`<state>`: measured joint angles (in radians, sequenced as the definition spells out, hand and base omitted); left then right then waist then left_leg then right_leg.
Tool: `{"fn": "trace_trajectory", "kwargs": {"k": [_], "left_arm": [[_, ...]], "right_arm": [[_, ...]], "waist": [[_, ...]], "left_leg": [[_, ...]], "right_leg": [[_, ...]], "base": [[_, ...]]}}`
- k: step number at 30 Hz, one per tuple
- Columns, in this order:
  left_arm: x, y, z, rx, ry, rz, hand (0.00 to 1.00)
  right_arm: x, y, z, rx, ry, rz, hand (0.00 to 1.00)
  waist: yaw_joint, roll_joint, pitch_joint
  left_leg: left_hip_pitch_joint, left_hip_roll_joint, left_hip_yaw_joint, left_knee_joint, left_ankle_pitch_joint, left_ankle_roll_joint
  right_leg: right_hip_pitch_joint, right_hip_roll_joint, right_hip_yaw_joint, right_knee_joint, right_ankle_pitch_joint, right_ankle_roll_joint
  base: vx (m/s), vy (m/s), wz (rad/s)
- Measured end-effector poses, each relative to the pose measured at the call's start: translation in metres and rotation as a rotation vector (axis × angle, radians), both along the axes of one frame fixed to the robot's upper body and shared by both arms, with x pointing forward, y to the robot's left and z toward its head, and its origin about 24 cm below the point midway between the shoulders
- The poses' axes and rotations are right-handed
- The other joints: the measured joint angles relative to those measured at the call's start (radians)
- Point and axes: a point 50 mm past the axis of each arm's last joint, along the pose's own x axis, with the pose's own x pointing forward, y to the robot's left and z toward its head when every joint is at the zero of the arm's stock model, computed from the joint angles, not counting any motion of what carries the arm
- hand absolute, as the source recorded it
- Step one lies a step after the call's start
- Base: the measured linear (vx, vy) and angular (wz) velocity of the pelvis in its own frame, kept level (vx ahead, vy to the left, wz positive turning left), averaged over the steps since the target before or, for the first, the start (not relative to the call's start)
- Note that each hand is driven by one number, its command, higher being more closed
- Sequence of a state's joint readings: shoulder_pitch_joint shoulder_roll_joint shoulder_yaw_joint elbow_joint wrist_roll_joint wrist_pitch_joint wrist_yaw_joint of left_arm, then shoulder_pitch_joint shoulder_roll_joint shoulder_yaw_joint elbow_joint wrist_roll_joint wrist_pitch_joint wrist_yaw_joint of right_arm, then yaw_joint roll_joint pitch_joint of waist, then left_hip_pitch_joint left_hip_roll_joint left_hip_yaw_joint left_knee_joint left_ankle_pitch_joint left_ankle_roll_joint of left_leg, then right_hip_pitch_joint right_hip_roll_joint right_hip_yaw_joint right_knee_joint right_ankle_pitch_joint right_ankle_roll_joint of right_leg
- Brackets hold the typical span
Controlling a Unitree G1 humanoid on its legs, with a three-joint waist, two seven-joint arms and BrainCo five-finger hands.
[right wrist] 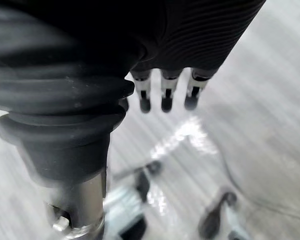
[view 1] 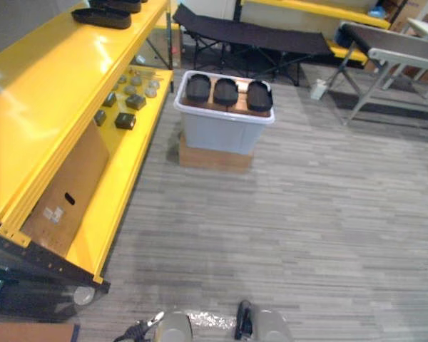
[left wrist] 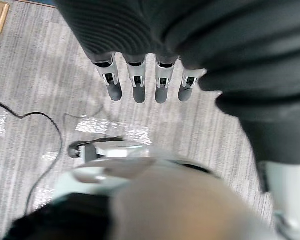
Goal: Walk over and take plastic housings, then place them on the shelf
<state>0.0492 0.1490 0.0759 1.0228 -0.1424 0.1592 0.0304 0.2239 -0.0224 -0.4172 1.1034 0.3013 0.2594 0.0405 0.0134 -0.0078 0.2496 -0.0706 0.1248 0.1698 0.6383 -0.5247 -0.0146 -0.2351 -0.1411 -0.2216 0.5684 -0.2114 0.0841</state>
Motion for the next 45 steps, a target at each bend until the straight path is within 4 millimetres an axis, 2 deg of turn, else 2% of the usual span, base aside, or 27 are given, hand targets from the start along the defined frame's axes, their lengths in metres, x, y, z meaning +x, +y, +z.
{"fn": "trace_trajectory", "kwargs": {"k": [2,4,6,7,8,10,12,13,14,15,16,18,20,21,22,23,26,29,31,33,36,37,38,40,42,43,45], "left_arm": [[-0.003,-0.003,-0.001,0.001,0.016,0.031,0.0],[-0.006,-0.01,-0.003,-0.024,0.024,0.102,0.0],[-0.021,-0.016,-0.008,-0.054,0.061,0.162,0.0],[-0.028,-0.014,-0.009,-0.055,0.073,0.188,0.0],[-0.034,-0.017,-0.009,-0.078,0.063,0.258,0.0],[-0.037,-0.014,-0.009,-0.081,0.055,0.294,0.0],[-0.045,-0.01,-0.008,-0.076,0.058,0.32,0.0],[-0.051,-0.01,-0.009,-0.074,0.071,0.318,0.0],[-0.064,-0.018,-0.012,-0.084,0.098,0.304,0.0],[-0.067,-0.021,-0.013,-0.088,0.099,0.302,0.0],[-0.066,-0.008,-0.01,-0.039,0.074,0.273,0.0],[-0.056,0.0,-0.008,-0.01,0.035,0.249,0.0],[-0.051,0.0,-0.007,-0.01,0.025,0.199,0.0],[-0.05,0.006,-0.006,0.007,0.025,0.139,0.0],[-0.049,0.006,-0.005,0.017,0.019,0.103,0.0],[-0.041,0.008,-0.004,0.041,0.002,0.043,0.0],[-0.024,0.009,0.0,0.057,-0.054,0.023,0.0],[-0.017,0.01,0.001,0.075,-0.063,0.009,0.0],[-0.013,0.012,0.003,0.082,-0.07,-0.005,0.0],[-0.004,0.015,0.006,0.081,-0.108,0.044,0.0],[0.029,-0.003,0.014,0.027,-0.221,0.048,0.0],[0.053,-0.023,0.02,-0.023,-0.287,0.019,0.0],[0.066,-0.032,0.024,-0.042,-0.315,-0.012,0.0],[0.071,-0.044,0.025,-0.059,-0.318,-0.051,0.0],[0.058,-0.053,0.017,-0.06,-0.246,-0.066,0.0],[0.049,-0.057,0.012,-0.057,-0.191,-0.059,0.0],[0.047,-0.061,0.01,-0.039,-0.175,-0.055,0.0]], "right_arm": [[-0.003,-0.003,0.001,-0.002,0.011,-0.001,0.0],[0.0,-0.016,0.002,-0.054,0.006,0.007,0.0],[0.01,-0.029,0.004,-0.13,-0.036,0.031,0.0],[0.01,-0.032,0.005,-0.15,-0.034,0.049,0.0],[0.016,-0.042,0.007,-0.195,-0.046,0.105,0.0],[0.041,-0.053,0.012,-0.259,-0.108,0.199,0.0],[0.11,-0.047,0.027,-0.315,-0.356,0.304,0.0],[0.134,-0.041,0.035,-0.328,-0.455,0.345,0.0],[0.157,-0.038,0.045,-0.351,-0.55,0.378,0.0],[0.168,-0.032,0.049,-0.349,-0.596,0.38,0.0],[0.191,-0.017,0.058,-0.315,-0.679,0.415,0.0],[0.204,-0.017,0.063,-0.311,-0.715,0.418,0.0],[0.203,-0.021,0.062,-0.305,-0.702,0.409,0.0],[0.196,-0.024,0.057,-0.29,-0.664,0.403,0.0],[0.189,-0.025,0.051,-0.274,-0.622,0.398,0.0],[0.169,-0.028,0.04,-0.255,-0.536,0.377,0.0],[0.121,-0.028,0.02,-0.212,-0.359,0.366,0.0],[0.103,-0.03,0.015,-0.222,-0.298,0.333,0.0],[0.095,-0.033,0.014,-0.225,-0.279,0.287,0.0],[0.081,-0.035,0.012,-0.221,-0.225,0.239,0.0],[0.077,-0.04,0.012,-0.237,-0.214,0.232,0.0],[0.078,-0.043,0.014,-0.249,-0.23,0.222,0.0],[0.076,-0.036,0.012,-0.228,-0.232,0.232,0.0],[0.066,-0.024,0.008,-0.184,-0.203,0.254,0.0],[0.062,-0.025,0.007,-0.179,-0.169,0.311,0.0],[0.065,-0.029,0.007,-0.196,-0.158,0.342,0.0],[0.06,-0.038,0.008,-0.234,-0.128,0.326,0.0]], "waist": [[-0.011,0.009,-0.014],[-0.025,0.053,-0.008],[-0.026,0.078,0.006],[-0.023,0.078,0.006],[-0.017,0.08,0.007],[0.014,0.067,0.014],[0.043,0.02,0.052],[0.053,0.011,0.069],[0.069,0.031,0.065],[0.086,0.013,0.073],[0.098,-0.012,0.078],[0.119,-0.019,0.079],[0.122,-0.036,0.073],[0.119,-0.058,0.071],[0.11,-0.079,0.069],[0.103,-0.087,0.066],[0.085,-0.065,0.075],[0.035,-0.032,0.08],[0.029,-0.008,0.077],[0.038,0.018,0.07],[0.043,0.064,0.06],[0.029,0.063,0.065],[0.022,0.045,0.05],[0.008,0.007,0.003],[0.01,0.012,-0.033],[0.007,0.026,-0.04],[0.004,0.075,-0.046]], "left_leg": [[0.032,-0.009,-0.005,-0.039,0.008,-0.017],[-0.041,0.025,-0.011,0.154,0.058,-0.052],[-0.113,0.05,-0.058,0.41,0.308,-0.037],[-0.126,0.049,-0.057,0.459,0.328,-0.034],[-0.173,0.045,-0.051,0.506,0.289,-0.011],[-0.282,0.008,-0.041,0.462,0.231,0.005],[-0.354,-0.027,0.02,0.23,0.225,0.02],[-0.346,-0.035,0.036,0.071,0.265,0.026],[-0.313,-0.03,0.032,-0.142,0.45,0.037],[-0.293,-0.039,0.05,-0.12,0.464,0.056],[-0.29,-0.065,0.042,-0.105,0.432,0.059],[-0.276,-0.071,0.028,-0.068,0.386,0.052],[-0.261,-0.086,0.023,-0.013,0.31,0.059],[-0.242,-0.095,0.034,0.0,0.258,0.06],[-0.221,-0.114,0.04,-0.001,0.236,0.061],[-0.19,-0.129,0.038,-0.002,0.207,0.069],[-0.087,-0.119,0.032,-0.018,0.157,0.079],[-0.016,-0.077,0.026,-0.05,0.139,0.061],[-0.011,-0.042,0.01,-0.051,0.123,0.032],[0.027,0.009,-0.023,-0.048,0.088,-0.03],[0.041,0.054,-0.063,-0.064,0.081,-0.051],[0.072,0.057,-0.085,-0.076,0.085,-0.056],[0.088,0.059,-0.104,-0.071,0.082,-0.059],[0.116,0.071,-0.146,-0.108,0.015,-0.105],[0.139,0.103,-0.152,-0.12,0.014,-0.092],[0.061,0.116,-0.192,0.015,0.09,-0.026],[-0.02,0.135,-0.223,0.164,0.234,-0.051]], "right_leg": [[0.003,-0.015,-0.008,0.041,-0.074,-0.01],[0.038,-0.013,-0.042,0.062,-0.122,-0.018],[0.18,-0.002,-0.056,0.002,-0.131,-0.023],[0.222,-0.003,-0.056,-0.026,-0.13,-0.023],[0.278,-0.006,-0.055,-0.066,-0.131,-0.024],[0.305,-0.029,-0.042,-0.099,-0.131,-0.024],[0.338,-0.076,-0.013,-0.111,-0.13,-0.021],[0.372,-0.092,-0.009,-0.111,-0.135,-0.01],[0.414,-0.089,0.0,-0.103,-0.159,0.031],[0.438,-0.106,0.02,-0.094,-0.183,0.045],[0.436,-0.079,0.046,-0.106,-0.203,0.015],[0.447,-0.04,0.043,-0.139,-0.157,-0.03],[0.461,-0.052,0.088,-0.089,-0.134,0.002],[0.408,-0.078,0.099,0.06,-0.119,0.03],[0.349,-0.122,0.098,0.198,-0.07,0.102],[0.286,-0.165,0.089,0.348,0.019,0.121],[0.17,-0.188,0.045,0.48,-0.107,0.031],[0.044,-0.14,-0.008,0.238,-0.154,0.027],[-0.015,-0.096,-0.012,-0.024,-0.07,0.043],[0.01,-0.078,-0.035,-0.211,0.224,0.029],[0.019,-0.053,-0.08,-0.128,0.178,-0.006],[-0.051,-0.086,-0.077,0.053,0.124,-0.004],[-0.07,-0.1,-0.053,0.049,0.053,0.011],[-0.093,-0.1,-0.025,0.025,0.08,0.014],[-0.119,-0.063,-0.025,0.107,-0.014,-0.002],[-0.115,-0.045,-0.042,0.113,-0.045,-0.02],[-0.056,-0.018,-0.073,0.055,-0.032,-0.056]], "base": [[0.42,-0.162,0.27],[0.56,-0.145,0.35],[0.54,-0.084,0.26],[0.48,-0.015,0.12],[0.45,0.043,-0.01],[0.41,0.097,-0.26],[0.41,0.162,-0.53],[0.45,0.198,-0.44],[0.38,0.179,-0.38],[0.51,0.193,0.0],[0.37,0.109,0.21],[0.32,0.073,0.27],[0.27,0.128,0.02],[0.28,0.152,-0.08],[0.35,0.152,0.0],[0.3,0.084,0.05],[0.36,0.033,-0.03],[0.32,-0.063,0.02],[0.37,-0.153,0.17],[0.46,-0.293,0.33],[0.28,-0.183,0.3],[0.2,-0.17,0.58],[0.19,-0.265,0.59],[0.21,-0.377,0.48],[0.29,-0.325,0.03],[0.25,-0.237,-0.06],[0.34,-0.294,0.06]]}}
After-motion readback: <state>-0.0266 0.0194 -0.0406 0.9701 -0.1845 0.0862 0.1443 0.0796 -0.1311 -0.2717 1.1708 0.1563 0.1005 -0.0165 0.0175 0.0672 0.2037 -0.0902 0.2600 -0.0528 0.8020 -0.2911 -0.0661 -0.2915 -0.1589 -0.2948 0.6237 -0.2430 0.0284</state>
